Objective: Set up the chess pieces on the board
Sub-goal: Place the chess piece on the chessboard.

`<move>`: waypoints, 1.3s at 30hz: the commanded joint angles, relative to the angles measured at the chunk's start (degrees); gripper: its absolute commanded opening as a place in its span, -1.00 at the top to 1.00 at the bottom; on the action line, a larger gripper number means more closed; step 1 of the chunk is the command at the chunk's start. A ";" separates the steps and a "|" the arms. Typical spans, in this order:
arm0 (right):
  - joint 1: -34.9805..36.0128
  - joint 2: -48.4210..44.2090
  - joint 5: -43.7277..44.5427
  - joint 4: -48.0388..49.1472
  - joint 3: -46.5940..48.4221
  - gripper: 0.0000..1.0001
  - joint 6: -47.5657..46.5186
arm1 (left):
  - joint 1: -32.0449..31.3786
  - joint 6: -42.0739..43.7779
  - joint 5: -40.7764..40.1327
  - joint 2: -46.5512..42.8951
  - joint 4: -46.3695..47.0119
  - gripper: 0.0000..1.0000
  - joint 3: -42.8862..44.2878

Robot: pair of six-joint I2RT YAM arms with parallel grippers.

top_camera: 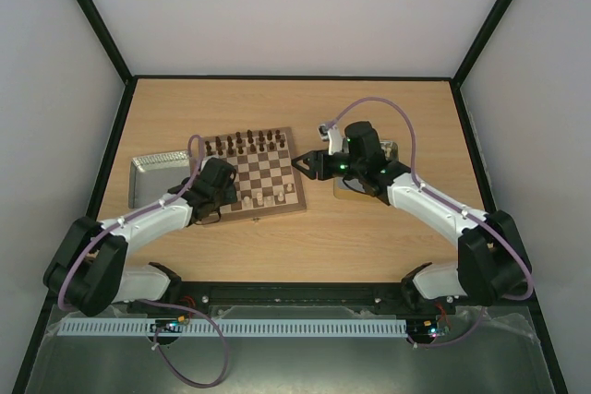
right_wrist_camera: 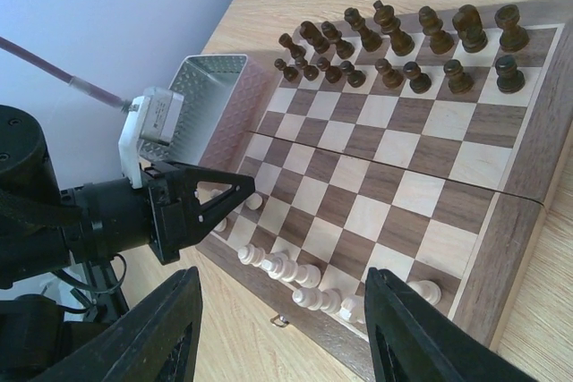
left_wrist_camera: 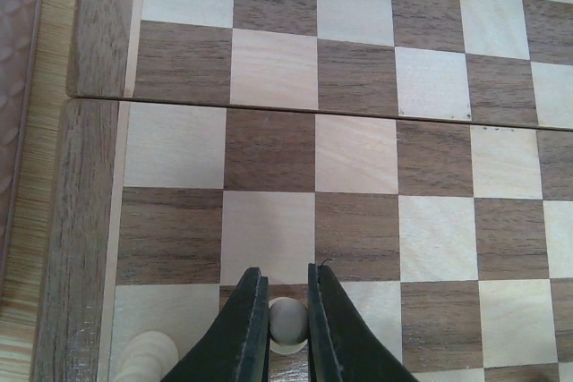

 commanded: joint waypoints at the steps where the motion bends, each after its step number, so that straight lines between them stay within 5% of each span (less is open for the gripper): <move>1: 0.25 0.64 0.79 -0.33 1.42 0.01 0.43 | -0.18 0.37 -1.31 -0.68 -2.80 0.90 -0.30; 8: 0.25 0.82 0.70 -0.23 1.36 0.01 0.44 | -0.19 1.33 -1.42 -1.19 -4.23 0.90 -0.21; 26: 0.25 -0.08 2.42 -1.12 2.02 0.01 0.97 | -0.19 2.71 1.82 -2.30 -6.20 0.43 3.93; 29: 0.25 -0.81 10.19 -3.03 2.96 0.01 2.09 | -0.18 2.75 1.53 -4.32 -7.66 0.34 5.42; 34: -1.43 0.45 35.23 -12.32 5.85 0.01 7.25 | -0.19 3.06 0.80 -9.87 -9.35 0.22 7.90; 39: -8.81 4.82 41.18 -18.07 6.52 0.01 11.56 | -0.06 6.21 4.68 -17.66 -5.18 0.08 6.06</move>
